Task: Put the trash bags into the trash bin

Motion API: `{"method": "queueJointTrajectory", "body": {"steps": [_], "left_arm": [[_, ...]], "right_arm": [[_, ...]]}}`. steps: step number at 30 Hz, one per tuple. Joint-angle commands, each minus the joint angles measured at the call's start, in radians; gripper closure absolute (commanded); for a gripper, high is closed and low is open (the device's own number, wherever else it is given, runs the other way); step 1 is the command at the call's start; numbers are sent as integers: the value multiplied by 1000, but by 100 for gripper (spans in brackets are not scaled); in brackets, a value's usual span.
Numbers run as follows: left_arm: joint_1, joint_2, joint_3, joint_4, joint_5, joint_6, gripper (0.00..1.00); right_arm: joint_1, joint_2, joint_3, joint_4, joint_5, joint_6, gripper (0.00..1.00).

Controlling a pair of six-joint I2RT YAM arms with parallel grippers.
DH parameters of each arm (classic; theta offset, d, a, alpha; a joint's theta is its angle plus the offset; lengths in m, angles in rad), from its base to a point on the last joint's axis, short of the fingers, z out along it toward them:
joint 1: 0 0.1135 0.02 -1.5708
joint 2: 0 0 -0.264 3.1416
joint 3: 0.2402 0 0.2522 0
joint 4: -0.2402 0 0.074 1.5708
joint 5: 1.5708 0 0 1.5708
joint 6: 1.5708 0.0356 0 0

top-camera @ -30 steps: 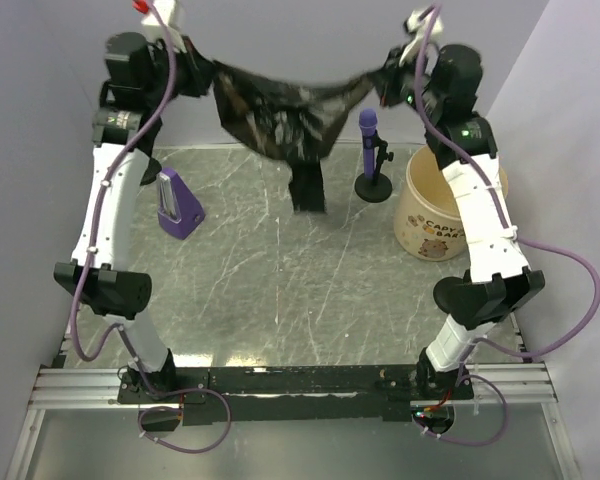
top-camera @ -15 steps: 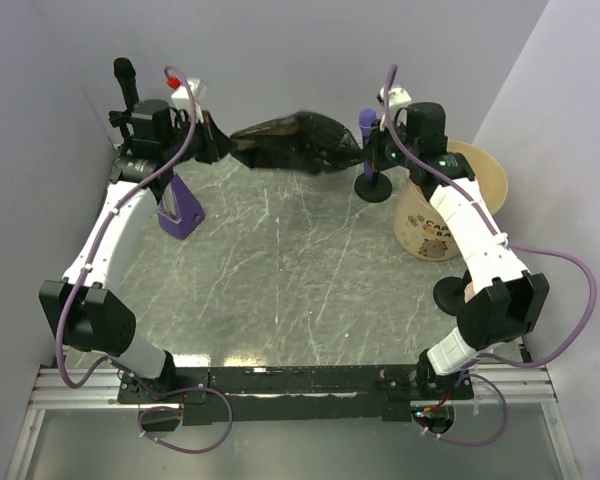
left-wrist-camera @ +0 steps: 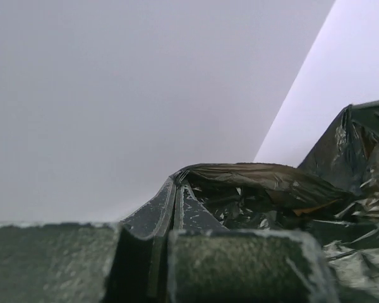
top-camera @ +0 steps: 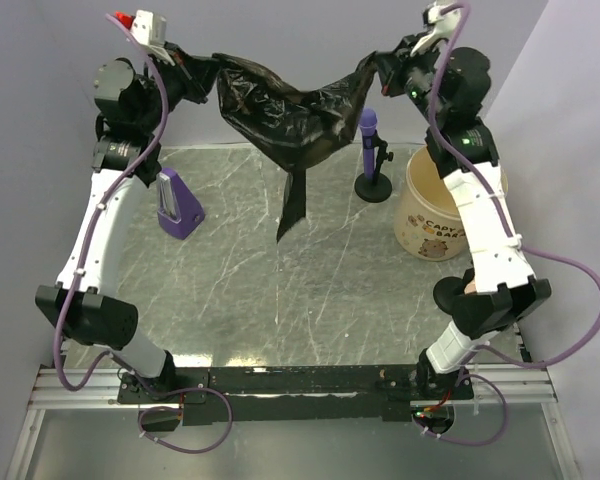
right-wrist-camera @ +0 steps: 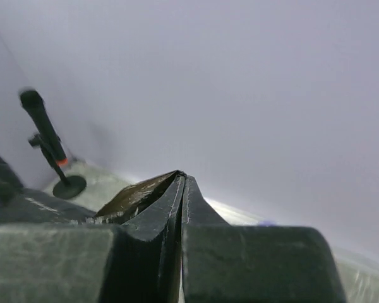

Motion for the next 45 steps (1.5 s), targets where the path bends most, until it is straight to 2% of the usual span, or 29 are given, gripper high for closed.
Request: {"method": "queueJointTrajectory", "body": {"steps": [1,6,11,12,13,15,17,23,26,30,36,38,39,43,45], "left_arm": [[0,7,-40,20,-14,-51,99],[0,16,-40,-7,-31,-65,99],[0,14,-23,45,-7,-176,99],[-1,13,-20,48,-4,-201,99],[0,8,-22,54,-4,-216,99],[-1,-6,-28,59,-16,-236,99],[-1,-19,-36,51,-24,-232,99],[-1,-79,-129,71,-24,-259,99],[-1,-104,-149,77,-11,-276,99],[-1,-121,-149,69,-1,-286,99],[-1,-139,-143,54,-17,-258,99],[-1,-145,-141,48,-25,-246,99],[-1,-151,-138,45,-28,-237,99],[-1,-164,-114,30,-47,-218,99],[-1,-164,-82,26,-56,-212,99]], "right_arm": [[2,31,-62,-40,32,45,100],[-2,39,-62,-83,72,34,100],[-10,-24,-91,-73,76,-27,100],[-12,-42,-105,-78,48,-53,96],[-15,-62,-124,-90,5,-94,75],[-16,-101,-157,-164,-25,-162,52],[-24,-159,-210,-251,-5,-182,40],[-53,-325,-448,-385,55,-269,29],[-62,-346,-540,-455,171,-312,26],[-102,-314,-598,-546,216,-351,27],[-134,-276,-666,-544,224,-387,32],[-137,-261,-665,-544,222,-397,36],[-137,-250,-659,-552,216,-397,41],[-136,-259,-626,-598,132,-385,73],[-125,-283,-614,-632,78,-359,80]]}}
